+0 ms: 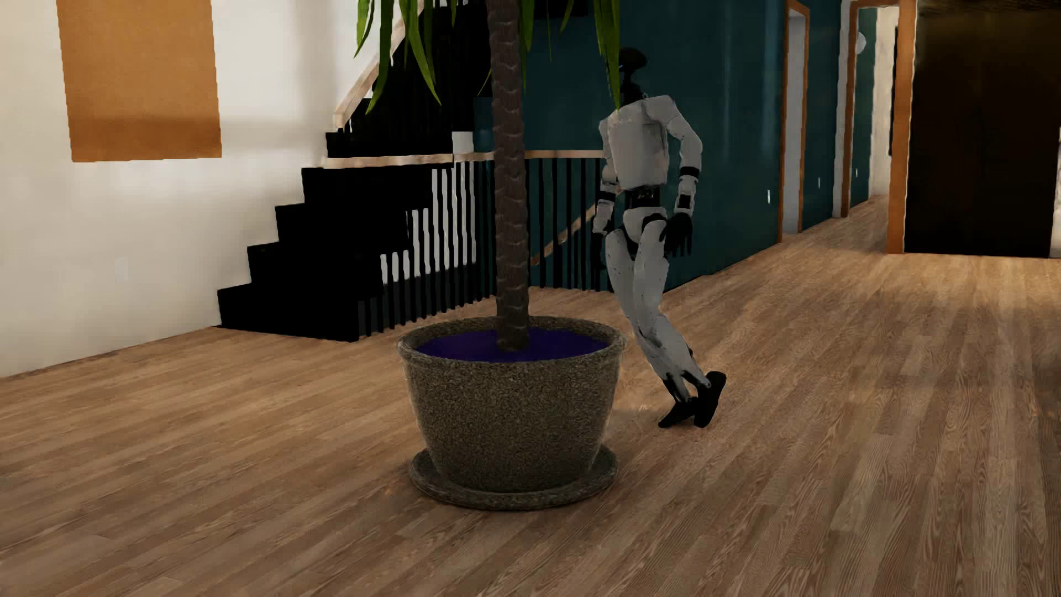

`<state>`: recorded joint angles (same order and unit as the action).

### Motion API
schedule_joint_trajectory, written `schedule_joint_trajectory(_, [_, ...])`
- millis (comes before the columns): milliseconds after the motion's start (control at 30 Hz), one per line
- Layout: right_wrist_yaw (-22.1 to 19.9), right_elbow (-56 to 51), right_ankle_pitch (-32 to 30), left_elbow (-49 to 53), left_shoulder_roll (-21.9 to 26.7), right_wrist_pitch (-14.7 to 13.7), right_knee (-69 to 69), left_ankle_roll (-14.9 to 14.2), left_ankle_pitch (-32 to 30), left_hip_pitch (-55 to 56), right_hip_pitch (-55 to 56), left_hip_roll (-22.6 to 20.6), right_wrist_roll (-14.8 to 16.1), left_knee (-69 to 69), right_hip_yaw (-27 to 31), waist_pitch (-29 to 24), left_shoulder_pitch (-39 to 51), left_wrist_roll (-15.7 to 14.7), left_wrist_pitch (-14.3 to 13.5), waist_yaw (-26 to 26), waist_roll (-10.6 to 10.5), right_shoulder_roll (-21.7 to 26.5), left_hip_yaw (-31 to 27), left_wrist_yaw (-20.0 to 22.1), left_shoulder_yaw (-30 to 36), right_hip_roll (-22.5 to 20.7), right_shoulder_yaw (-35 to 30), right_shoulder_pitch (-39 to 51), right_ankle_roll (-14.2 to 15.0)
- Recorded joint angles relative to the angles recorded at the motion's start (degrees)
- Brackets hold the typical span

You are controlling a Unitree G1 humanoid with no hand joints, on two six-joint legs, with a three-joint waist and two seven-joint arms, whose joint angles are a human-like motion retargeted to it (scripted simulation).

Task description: Go around the plant

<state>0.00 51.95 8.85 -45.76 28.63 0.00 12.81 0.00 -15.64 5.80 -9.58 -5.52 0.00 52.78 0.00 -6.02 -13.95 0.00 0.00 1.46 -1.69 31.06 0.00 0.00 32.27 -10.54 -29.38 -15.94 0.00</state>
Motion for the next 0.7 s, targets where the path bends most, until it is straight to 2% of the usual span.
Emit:
schedule_joint_trajectory(33, [0.0,-2.6,3.7,-0.4,0.0,0.0,0.7,0.0,3.3,1.9,-1.5,-1.3,0.0,-4.3,0.0,-0.3,-0.7,0.0,0.0,-3.3,0.0,-0.1,0.0,0.0,-0.2,0.1,0.8,1.3,0.0])
schedule_joint_trajectory(100, [0.0,-4.0,6.1,-2.3,-0.3,0.0,1.8,0.0,13.1,6.4,-4.2,-3.3,0.0,-13.2,0.0,-1.6,-1.0,0.0,0.0,-8.3,-0.4,-0.4,0.0,0.0,2.2,1.0,0.1,5.0,0.0])
schedule_joint_trajectory(133, [0.0,-3.7,6.7,-3.3,-0.2,0.0,2.1,0.0,15.8,8.6,-5.8,-4.4,0.0,-17.7,0.0,-2.3,-1.0,0.0,0.0,-9.8,-0.3,-1.0,0.0,0.0,3.9,1.4,-0.3,6.2,0.0])
schedule_joint_trajectory(233, [0.0,-2.9,7.1,-6.0,-0.9,0.0,4.1,0.0,17.5,13.6,-8.9,-7.0,0.0,-33.0,0.0,-2.4,-0.9,0.0,0.0,-10.2,-0.1,-1.4,0.0,0.0,7.4,3.2,-2.1,6.0,0.0])
schedule_joint_trajectory(267, [0.0,-1.7,7.4,-7.2,-1.4,0.0,5.3,0.0,25.0,14.1,-9.8,-8.1,0.0,-33.5,0.0,-1.9,-0.6,0.0,0.0,-9.2,-0.5,-1.2,0.0,0.0,8.5,3.2,-2.6,5.1,0.0])
schedule_joint_trajectory(300, [0.0,0.3,-0.5,-7.8,-1.6,0.0,5.1,0.0,30.8,13.5,-10.9,-8.6,0.0,-34.4,0.0,-1.3,-0.7,0.0,0.0,-8.5,-0.9,-1.1,0.0,0.0,9.1,3.1,-3.4,3.8,0.0])
schedule_joint_trajectory(333, [0.0,2.5,-10.0,-7.9,-1.5,0.0,6.8,0.0,21.3,12.5,-11.1,-8.8,0.0,-35.7,0.0,-0.1,-1.3,0.0,0.0,-7.9,-0.9,-1.2,0.0,0.0,8.7,3.2,-4.2,2.3,0.0])
schedule_joint_trajectory(367, [0.0,5.1,-17.3,-8.2,-1.5,0.0,10.4,0.0,9.3,13.8,-9.1,-9.1,0.0,-32.5,0.0,1.8,-1.7,0.0,0.0,-6.8,0.0,-1.6,0.0,0.0,8.3,3.8,-5.3,1.0,0.0])
schedule_joint_trajectory(400, [0.0,7.6,-27.9,-9.0,-1.3,0.0,16.3,0.0,7.2,14.5,-6.2,-8.8,0.0,-29.1,0.0,2.8,-1.3,0.0,0.0,-5.8,1.2,-2.1,0.0,0.0,8.9,5.3,-6.1,-0.4,0.0])
schedule_joint_trajectory(433, [0.0,9.3,-38.4,-9.3,-0.8,0.0,24.6,0.0,8.5,12.6,-2.3,-8.7,0.0,-28.7,0.0,3.1,-0.7,0.0,0.0,-4.3,2.4,-2.7,0.0,0.0,8.8,7.6,-6.8,-1.6,0.0])
schedule_joint_trajectory(467, [0.0,8.2,-40.2,-9.3,-0.5,0.0,34.8,0.0,8.1,8.4,2.8,-10.5,0.0,-29.0,0.0,2.1,0.2,0.0,0.0,-3.5,3.6,-2.3,0.0,0.0,7.4,10.0,-9.1,-2.7,0.0])
schedule_joint_trajectory(500, [0.0,7.6,-35.2,-8.1,-0.6,0.0,46.1,0.0,8.5,5.8,10.3,-10.3,0.0,-29.7,0.0,2.0,1.2,0.0,0.0,-3.4,4.0,-2.0,0.0,0.0,5.6,10.9,-9.6,-2.9,0.0])
schedule_joint_trajectory(533, [0.0,6.8,-18.9,-6.2,-0.7,0.0,55.7,0.0,10.8,4.0,17.9,-9.7,0.0,-30.7,0.0,2.5,2.0,0.0,0.0,-2.7,4.1,-1.8,0.0,0.0,3.1,11.3,-8.7,-2.8,0.0])
schedule_joint_trajectory(567, [0.0,5.5,-6.4,-3.9,-0.7,0.0,61.0,0.0,13.4,2.0,24.1,-9.1,0.0,-31.6,0.0,3.1,2.4,0.0,0.0,-1.2,3.9,-1.8,0.0,0.0,0.5,11.7,-6.6,-2.8,0.0])
schedule_joint_trajectory(600, [0.0,3.8,-1.4,-1.6,-0.6,0.0,61.5,0.0,15.4,0.9,29.5,-9.3,0.0,-31.7,0.0,4.1,2.8,0.0,0.0,0.7,3.9,-2.0,0.0,0.0,-1.6,12.6,-3.8,-3.0,0.0])
schedule_joint_trajectory(667, [0.0,-0.2,-3.4,2.4,-0.9,0.0,50.2,0.0,19.1,-2.7,37.3,-9.5,0.0,-33.3,0.0,5.6,4.0,0.0,0.0,2.8,3.0,-2.6,0.0,0.0,-4.3,12.6,1.7,-3.4,0.0])
schedule_joint_trajectory(700, [0.0,-1.6,-5.8,3.9,-1.1,0.0,40.7,0.0,29.9,-5.2,38.8,-9.8,0.0,-34.8,0.0,6.0,4.4,0.0,0.0,3.7,2.4,-3.0,0.0,0.0,-5.1,12.6,2.9,-3.3,0.0])
